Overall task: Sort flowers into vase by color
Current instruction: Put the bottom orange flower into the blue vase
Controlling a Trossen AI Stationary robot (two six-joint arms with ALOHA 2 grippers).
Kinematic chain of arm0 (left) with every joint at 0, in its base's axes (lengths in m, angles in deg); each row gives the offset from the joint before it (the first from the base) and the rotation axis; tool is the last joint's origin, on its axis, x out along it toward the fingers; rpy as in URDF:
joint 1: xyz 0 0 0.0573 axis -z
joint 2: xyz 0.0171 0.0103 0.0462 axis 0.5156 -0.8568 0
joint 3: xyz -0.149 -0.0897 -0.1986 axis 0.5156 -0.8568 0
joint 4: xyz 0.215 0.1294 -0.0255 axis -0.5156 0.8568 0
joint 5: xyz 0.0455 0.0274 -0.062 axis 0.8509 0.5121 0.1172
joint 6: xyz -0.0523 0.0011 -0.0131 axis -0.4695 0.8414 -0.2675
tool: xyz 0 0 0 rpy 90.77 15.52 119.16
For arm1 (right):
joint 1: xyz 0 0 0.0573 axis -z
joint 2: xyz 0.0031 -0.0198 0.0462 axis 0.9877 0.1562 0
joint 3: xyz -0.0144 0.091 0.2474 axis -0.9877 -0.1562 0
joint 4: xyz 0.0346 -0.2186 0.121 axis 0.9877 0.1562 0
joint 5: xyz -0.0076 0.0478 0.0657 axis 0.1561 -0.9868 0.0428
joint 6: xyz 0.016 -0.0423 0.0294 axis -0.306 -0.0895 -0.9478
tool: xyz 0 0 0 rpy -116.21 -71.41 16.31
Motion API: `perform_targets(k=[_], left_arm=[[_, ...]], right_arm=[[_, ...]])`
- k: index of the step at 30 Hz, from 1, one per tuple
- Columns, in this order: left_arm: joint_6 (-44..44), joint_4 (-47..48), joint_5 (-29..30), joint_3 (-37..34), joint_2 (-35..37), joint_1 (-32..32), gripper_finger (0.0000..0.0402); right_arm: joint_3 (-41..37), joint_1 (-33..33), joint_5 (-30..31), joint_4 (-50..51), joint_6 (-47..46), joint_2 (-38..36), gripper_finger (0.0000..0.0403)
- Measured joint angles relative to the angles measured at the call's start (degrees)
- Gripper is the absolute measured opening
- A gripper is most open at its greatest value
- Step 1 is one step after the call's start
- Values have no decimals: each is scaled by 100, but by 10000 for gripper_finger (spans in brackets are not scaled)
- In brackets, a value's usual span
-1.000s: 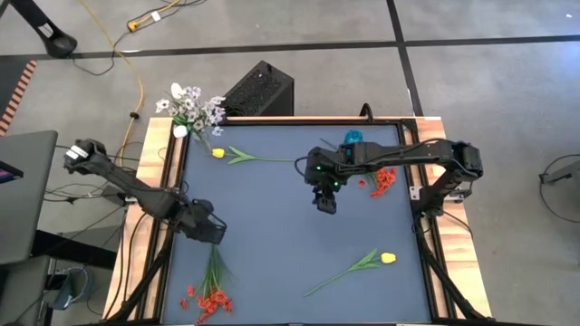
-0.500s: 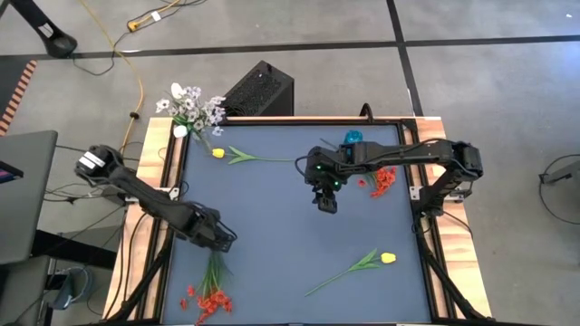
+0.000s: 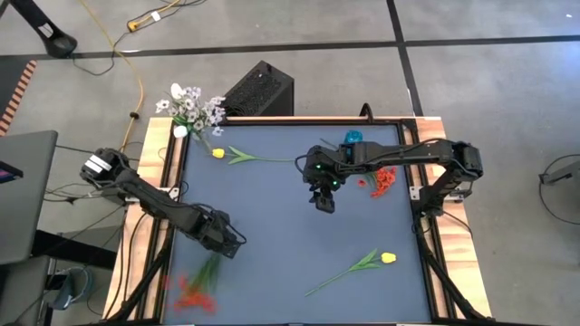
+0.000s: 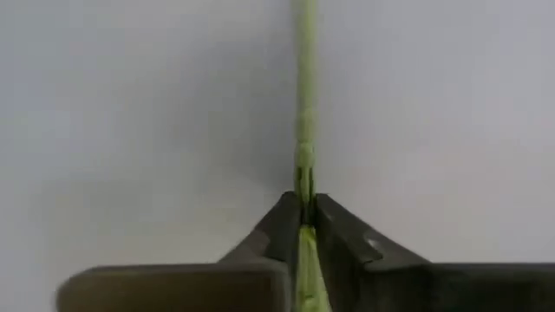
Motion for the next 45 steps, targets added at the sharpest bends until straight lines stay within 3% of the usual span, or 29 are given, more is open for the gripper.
perform_targets(k=[5,11,17,21,26,30,37,45], left_arm=[[245,-205,134,26,161,-307,4],[1165,-1306,413,31,843,-1276,1],[2345,-2594,-945,37,1323,-2536,0],[2655,-3001,-1716,37,1294,-2940,0],[2859,-3146,-2153,32,981,-3008,0],[2968,-3606,-2395,31,645,-3005,0],[2892,-4716,-2680,33,285,-3005,0],[2796,-4882,-2747,33,210,-3005,0]], right_arm=[[1,0,-6,22,-217,0,226],[1,-91,-8,-161,-63,0,226],[1,-185,-7,-927,552,2,226],[1,-345,-2,-1682,2220,2,226],[3,-750,524,-2448,3427,2,217],[10,-923,1028,-2411,4111,120,206],[11,-902,1037,-2343,3832,372,185],[7,-939,1052,-2006,3778,385,158]])
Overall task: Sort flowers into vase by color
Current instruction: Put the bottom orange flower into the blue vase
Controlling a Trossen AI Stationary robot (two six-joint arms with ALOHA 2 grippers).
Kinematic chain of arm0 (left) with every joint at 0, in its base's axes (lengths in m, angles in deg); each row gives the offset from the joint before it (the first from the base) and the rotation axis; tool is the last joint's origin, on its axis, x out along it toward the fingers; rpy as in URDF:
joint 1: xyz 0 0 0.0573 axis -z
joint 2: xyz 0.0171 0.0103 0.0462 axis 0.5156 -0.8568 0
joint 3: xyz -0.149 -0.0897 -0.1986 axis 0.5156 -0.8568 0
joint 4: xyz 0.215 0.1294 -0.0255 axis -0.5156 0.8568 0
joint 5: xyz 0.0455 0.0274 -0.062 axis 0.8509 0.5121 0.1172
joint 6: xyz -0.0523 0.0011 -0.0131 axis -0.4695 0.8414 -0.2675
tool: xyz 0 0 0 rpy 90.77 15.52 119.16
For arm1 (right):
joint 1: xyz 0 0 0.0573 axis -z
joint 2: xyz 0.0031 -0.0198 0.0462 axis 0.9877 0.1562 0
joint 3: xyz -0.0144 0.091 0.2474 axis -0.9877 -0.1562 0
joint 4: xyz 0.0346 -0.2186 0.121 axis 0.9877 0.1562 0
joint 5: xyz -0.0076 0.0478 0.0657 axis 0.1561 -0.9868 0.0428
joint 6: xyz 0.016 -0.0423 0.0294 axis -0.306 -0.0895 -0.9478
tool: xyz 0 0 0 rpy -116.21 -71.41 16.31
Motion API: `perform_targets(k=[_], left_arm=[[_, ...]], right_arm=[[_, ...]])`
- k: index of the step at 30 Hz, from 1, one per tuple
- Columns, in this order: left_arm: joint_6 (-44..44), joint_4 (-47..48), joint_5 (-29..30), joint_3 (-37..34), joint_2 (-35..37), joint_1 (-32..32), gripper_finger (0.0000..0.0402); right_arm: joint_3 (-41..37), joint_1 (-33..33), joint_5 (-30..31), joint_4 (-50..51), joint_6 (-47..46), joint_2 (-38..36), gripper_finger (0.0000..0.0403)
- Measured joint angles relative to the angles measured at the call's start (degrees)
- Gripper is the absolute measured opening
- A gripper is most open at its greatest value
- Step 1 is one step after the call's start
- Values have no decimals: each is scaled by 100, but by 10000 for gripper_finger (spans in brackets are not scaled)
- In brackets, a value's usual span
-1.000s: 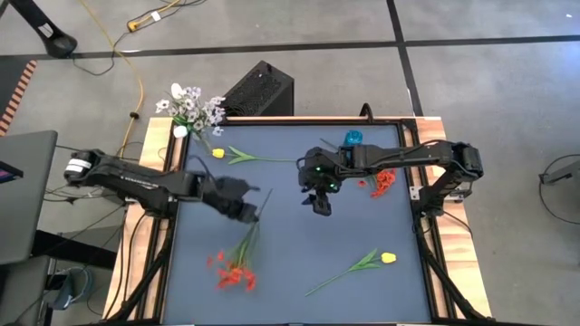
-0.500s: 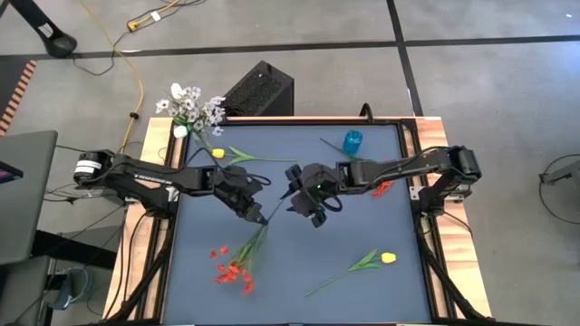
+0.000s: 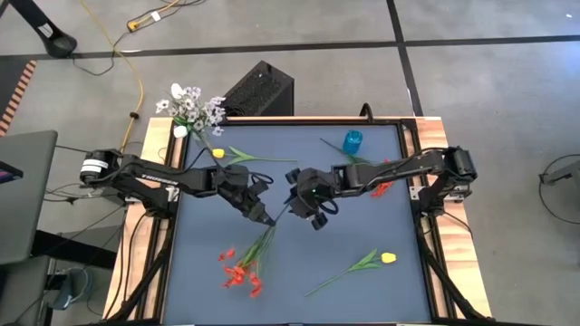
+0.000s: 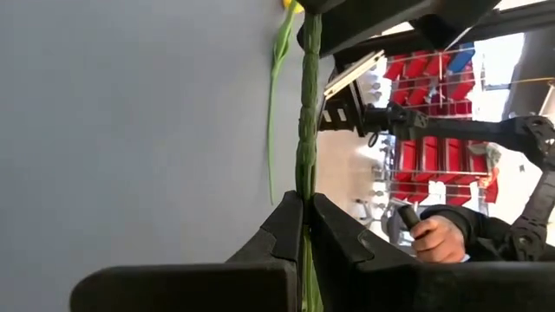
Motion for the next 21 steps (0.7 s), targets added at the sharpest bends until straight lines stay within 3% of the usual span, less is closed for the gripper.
perform_targets(k=[12,17,21], left_arm=[[8,-25,86,0,-2,2,5],[139,-373,218,0,0,7,42],[394,-783,314,0,11,-20,88]], right_arm=[[-2,-52,-6,291,-91,0,46],[-7,-112,-63,490,-104,-8,23],[-7,-114,-642,623,-389,-17,22]])
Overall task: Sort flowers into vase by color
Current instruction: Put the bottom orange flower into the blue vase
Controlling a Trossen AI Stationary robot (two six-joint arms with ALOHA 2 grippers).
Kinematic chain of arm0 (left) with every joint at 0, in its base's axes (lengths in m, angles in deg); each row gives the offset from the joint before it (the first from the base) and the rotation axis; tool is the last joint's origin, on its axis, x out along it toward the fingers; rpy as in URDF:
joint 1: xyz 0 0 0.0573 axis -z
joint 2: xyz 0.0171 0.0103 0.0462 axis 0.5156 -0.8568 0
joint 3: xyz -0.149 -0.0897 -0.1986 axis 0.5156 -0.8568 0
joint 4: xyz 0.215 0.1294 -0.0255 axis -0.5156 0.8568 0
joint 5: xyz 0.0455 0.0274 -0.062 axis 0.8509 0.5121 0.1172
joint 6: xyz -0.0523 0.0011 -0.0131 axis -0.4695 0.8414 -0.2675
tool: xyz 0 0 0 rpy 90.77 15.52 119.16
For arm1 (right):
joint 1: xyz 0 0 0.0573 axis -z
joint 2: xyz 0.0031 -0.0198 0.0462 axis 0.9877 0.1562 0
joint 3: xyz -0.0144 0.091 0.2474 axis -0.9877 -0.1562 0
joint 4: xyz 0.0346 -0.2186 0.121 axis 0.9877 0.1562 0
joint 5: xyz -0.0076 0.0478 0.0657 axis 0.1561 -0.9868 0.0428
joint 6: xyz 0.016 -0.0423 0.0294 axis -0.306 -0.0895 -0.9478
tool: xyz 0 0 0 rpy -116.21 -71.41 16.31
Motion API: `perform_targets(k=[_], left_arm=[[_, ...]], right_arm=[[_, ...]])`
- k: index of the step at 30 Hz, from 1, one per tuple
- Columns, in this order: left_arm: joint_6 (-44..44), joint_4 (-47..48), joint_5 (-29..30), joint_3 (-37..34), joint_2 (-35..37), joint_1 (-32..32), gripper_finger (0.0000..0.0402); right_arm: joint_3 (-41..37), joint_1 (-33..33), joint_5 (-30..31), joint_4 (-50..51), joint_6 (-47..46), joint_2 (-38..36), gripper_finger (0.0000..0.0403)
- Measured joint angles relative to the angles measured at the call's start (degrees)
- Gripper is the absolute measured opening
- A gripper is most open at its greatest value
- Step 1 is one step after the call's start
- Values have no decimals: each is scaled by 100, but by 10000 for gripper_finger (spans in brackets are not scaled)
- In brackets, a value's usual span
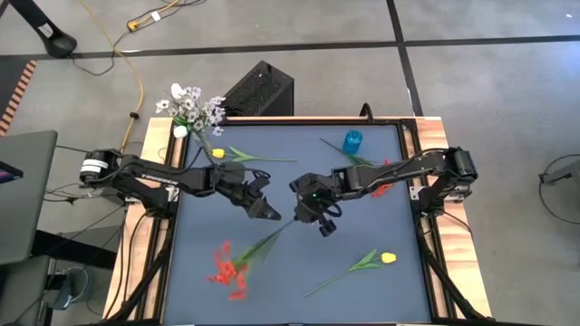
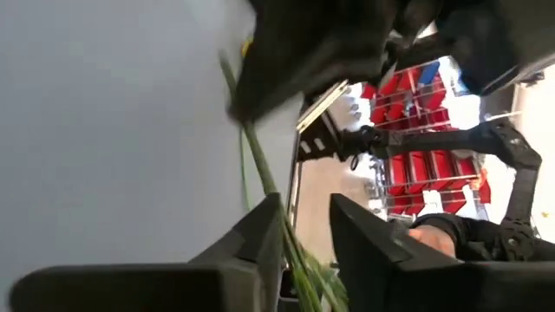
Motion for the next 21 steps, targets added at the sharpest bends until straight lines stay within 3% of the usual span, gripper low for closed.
perform_targets(k=[5,8,13,17,21], left_arm=[[283,-65,-19,0,43,-323,140],[673,-63,105,0,118,-512,156],[1154,28,1065,-104,521,-565,159],[1642,257,1911,-173,868,-391,156],[2373,271,2641,-173,1014,-63,155]], right_arm=[[0,131,-1347,251,-686,-2,22],[-95,185,-1836,350,-886,-77,22],[-716,237,-2558,174,-1094,-553,21],[-1531,309,-2703,-893,-1565,-1269,21],[-2343,463,-2705,-2853,-2353,-1992,21]])
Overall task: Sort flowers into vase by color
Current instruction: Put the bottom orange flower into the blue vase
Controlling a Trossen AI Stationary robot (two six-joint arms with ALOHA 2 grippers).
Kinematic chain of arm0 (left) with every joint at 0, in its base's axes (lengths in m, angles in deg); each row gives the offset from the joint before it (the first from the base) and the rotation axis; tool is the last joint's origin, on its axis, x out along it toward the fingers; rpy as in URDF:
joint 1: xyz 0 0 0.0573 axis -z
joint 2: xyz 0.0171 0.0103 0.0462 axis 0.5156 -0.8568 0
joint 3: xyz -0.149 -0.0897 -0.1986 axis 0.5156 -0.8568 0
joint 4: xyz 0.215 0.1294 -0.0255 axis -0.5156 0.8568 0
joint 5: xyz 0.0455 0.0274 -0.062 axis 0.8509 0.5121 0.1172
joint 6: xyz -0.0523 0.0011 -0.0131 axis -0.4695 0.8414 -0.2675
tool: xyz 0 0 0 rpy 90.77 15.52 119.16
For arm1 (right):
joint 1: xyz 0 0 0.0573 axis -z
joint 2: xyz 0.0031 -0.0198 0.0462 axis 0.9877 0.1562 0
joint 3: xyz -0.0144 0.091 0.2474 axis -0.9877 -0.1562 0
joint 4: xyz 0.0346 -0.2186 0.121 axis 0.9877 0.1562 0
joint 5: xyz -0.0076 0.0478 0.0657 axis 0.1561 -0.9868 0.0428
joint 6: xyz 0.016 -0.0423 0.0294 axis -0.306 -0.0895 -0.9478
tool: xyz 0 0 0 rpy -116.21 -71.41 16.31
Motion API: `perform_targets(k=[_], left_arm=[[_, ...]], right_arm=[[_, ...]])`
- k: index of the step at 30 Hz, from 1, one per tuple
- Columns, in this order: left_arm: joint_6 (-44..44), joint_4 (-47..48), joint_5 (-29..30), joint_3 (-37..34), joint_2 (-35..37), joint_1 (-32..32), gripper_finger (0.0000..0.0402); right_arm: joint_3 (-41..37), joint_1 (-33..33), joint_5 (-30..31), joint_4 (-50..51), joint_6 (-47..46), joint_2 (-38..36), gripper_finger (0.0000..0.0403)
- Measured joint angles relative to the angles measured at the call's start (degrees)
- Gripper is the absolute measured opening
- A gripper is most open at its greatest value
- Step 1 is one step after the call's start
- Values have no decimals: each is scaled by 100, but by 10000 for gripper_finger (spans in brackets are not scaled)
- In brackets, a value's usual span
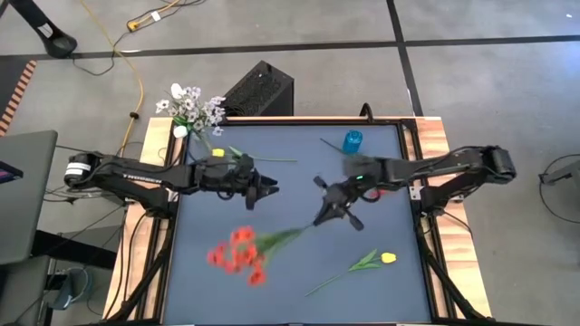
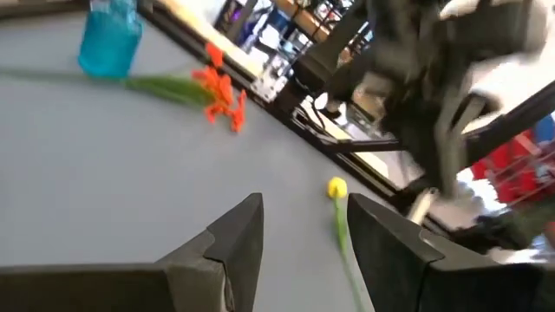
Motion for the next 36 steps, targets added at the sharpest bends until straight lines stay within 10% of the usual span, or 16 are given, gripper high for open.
perform_targets(k=[7,17,36], left_arm=[[733,-519,605,0,13,446,154],[2760,-2491,1504,66,17,879,154],[2363,-2435,1105,151,13,881,150]], right_arm=[[-905,346,706,-3801,-1765,-411,21],[-902,144,2109,-4856,-3072,377,21],[-271,-98,2747,-5112,-3223,1441,16]])
